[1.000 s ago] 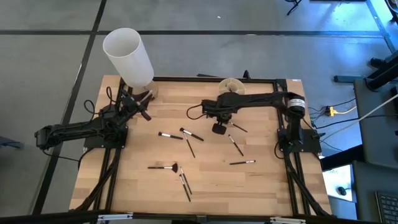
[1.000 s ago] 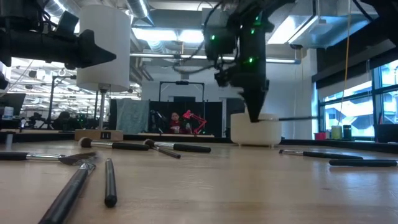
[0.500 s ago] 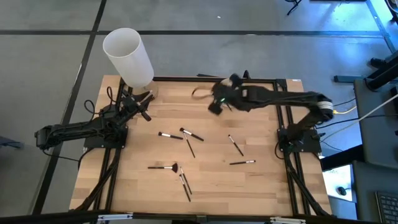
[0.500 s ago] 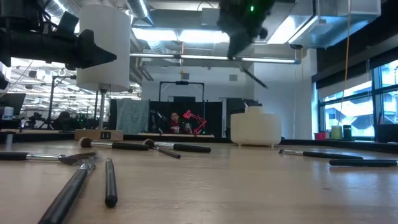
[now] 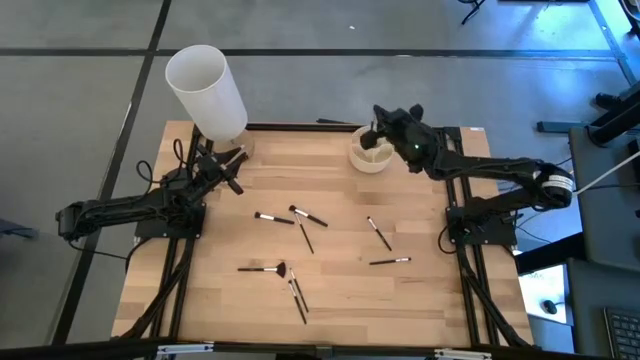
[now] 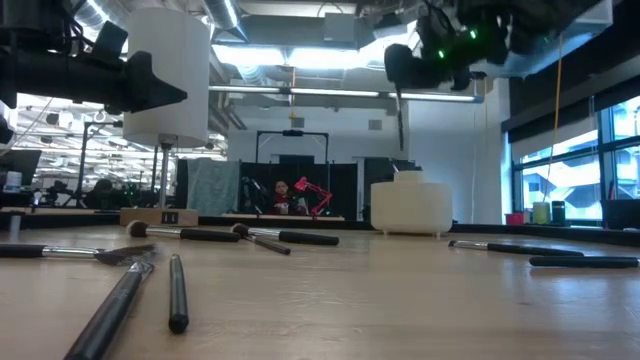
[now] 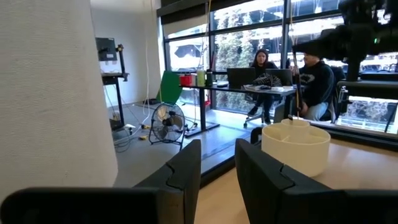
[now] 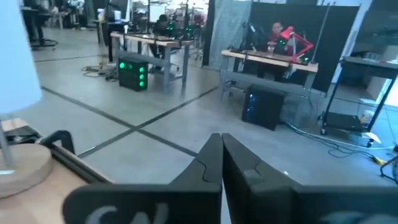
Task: Sort items
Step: Put the foundation brush into the pen organizer, then put the black makeup brush into the pen organizer
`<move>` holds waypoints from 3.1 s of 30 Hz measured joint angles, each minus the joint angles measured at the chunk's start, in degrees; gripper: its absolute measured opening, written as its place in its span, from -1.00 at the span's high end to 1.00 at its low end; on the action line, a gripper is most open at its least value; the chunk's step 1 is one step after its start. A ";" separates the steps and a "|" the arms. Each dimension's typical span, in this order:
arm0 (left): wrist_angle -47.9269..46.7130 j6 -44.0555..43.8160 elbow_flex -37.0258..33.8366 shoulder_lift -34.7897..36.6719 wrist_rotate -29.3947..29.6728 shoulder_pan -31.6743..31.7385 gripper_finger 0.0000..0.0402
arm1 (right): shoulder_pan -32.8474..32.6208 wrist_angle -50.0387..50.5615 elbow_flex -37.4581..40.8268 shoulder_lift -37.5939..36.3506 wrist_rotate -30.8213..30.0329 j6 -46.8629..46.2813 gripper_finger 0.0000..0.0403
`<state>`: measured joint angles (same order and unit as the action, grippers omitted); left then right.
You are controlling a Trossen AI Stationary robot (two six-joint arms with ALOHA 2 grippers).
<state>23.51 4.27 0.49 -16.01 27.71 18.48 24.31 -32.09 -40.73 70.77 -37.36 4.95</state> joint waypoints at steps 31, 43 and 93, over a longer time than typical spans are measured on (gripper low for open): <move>-0.22 0.07 0.00 0.00 1.15 0.00 0.53 | -2.63 61.11 -17.38 0.84 22.77 -17.23 0.40; -0.27 -0.72 0.00 0.00 1.13 0.00 0.53 | -21.68 65.85 -7.55 0.95 21.51 -43.45 0.43; 1.99 1.01 0.00 0.00 2.79 0.02 0.53 | -26.33 51.28 -9.93 9.33 8.81 -30.40 0.98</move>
<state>25.50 5.28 0.49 -16.01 30.51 18.50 -2.02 19.19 -50.66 80.10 -28.55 -25.45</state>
